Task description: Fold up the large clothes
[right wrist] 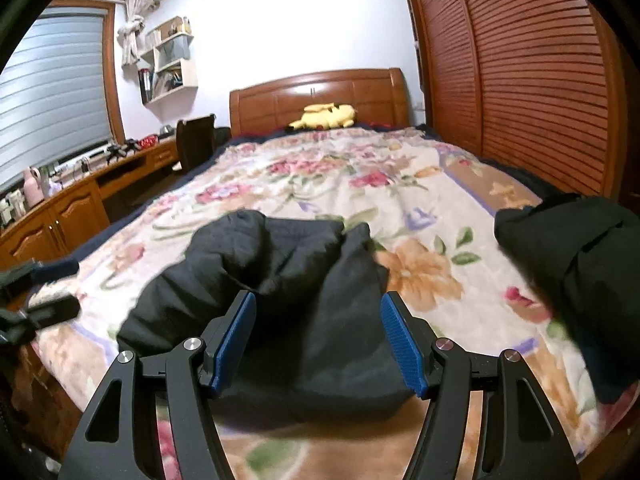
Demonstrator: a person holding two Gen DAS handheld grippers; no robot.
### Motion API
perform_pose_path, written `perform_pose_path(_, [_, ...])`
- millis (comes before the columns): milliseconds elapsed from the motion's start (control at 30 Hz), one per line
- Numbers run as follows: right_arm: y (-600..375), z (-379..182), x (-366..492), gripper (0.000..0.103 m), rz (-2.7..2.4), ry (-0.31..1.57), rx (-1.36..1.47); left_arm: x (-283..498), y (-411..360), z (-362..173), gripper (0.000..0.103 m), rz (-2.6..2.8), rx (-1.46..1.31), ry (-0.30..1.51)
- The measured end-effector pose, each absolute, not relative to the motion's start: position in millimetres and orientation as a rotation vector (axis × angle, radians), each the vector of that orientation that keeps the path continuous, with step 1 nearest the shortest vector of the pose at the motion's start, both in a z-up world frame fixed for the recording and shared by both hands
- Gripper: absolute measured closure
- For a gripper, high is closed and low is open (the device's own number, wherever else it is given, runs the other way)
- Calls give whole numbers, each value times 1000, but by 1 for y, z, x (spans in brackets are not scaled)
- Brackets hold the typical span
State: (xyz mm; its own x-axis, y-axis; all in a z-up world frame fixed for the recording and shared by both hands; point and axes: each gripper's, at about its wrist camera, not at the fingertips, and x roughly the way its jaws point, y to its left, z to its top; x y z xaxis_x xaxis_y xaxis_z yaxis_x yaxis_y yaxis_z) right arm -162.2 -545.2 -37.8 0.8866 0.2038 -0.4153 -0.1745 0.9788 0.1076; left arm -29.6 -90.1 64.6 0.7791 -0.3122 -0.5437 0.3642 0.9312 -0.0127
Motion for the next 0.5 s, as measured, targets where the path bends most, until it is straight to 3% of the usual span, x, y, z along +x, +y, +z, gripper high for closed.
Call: perform_pose_path(500, [-513,-35,-136,36,291,385,73,-31,-39,25,20,-292,33,611])
